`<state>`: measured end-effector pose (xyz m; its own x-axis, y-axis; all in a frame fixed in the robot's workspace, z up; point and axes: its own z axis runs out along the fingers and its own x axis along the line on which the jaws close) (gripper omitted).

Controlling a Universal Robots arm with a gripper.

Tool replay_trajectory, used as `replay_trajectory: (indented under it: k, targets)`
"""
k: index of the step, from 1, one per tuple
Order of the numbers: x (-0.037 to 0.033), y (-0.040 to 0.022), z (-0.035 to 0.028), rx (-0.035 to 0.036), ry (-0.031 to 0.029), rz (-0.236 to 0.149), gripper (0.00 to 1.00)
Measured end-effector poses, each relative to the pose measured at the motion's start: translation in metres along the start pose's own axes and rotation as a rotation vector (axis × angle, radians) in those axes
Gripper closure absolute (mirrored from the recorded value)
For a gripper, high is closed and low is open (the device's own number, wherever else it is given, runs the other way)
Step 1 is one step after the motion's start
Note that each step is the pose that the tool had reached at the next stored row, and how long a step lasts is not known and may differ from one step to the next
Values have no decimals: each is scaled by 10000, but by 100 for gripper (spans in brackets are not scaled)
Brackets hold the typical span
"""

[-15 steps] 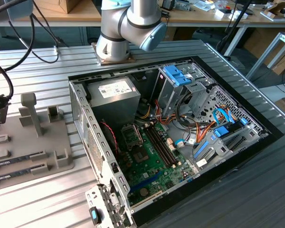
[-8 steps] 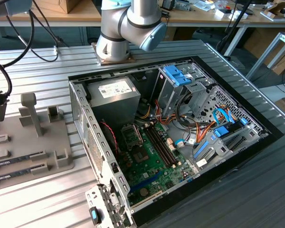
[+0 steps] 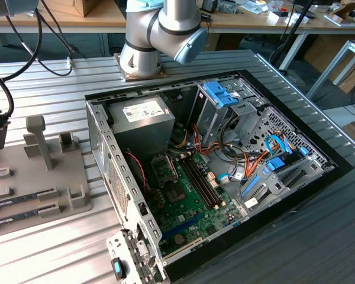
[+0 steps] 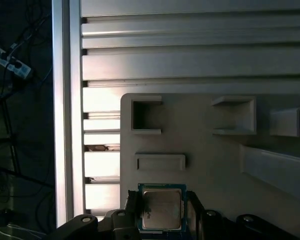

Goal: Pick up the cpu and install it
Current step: 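Pick up the cpu and move it towards the insertion slot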

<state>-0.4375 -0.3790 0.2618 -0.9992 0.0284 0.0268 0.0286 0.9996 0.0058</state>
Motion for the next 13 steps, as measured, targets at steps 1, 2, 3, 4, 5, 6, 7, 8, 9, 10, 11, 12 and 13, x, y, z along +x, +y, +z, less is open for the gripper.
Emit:
replay_trajectory:
  k: [1,2,3,4,5,6,7,8,9,10,11,12,13]
  targets:
    - [0,0,-17,-6,0,0,53]
    - [1,0,-25,-8,1,-1,53]
    - [1,0,-31,-11,1,-1,53]
    - [1,0,-43,-13,1,-1,53]
    - [1,0,-50,-15,2,-1,53]
    - [2,0,-62,-20,1,-1,53]
    - [2,0,-73,-23,2,-1,53]
    - [2,0,-80,-25,1,-1,53]
    - [2,0,-87,-27,2,-1,53]
    - [2,0,-94,-29,1,-1,53]
    - [3,1,-108,-33,1,-2,53]
    - [3,0,-117,-35,1,-2,53]
    - [3,0,-129,-38,1,-2,53]
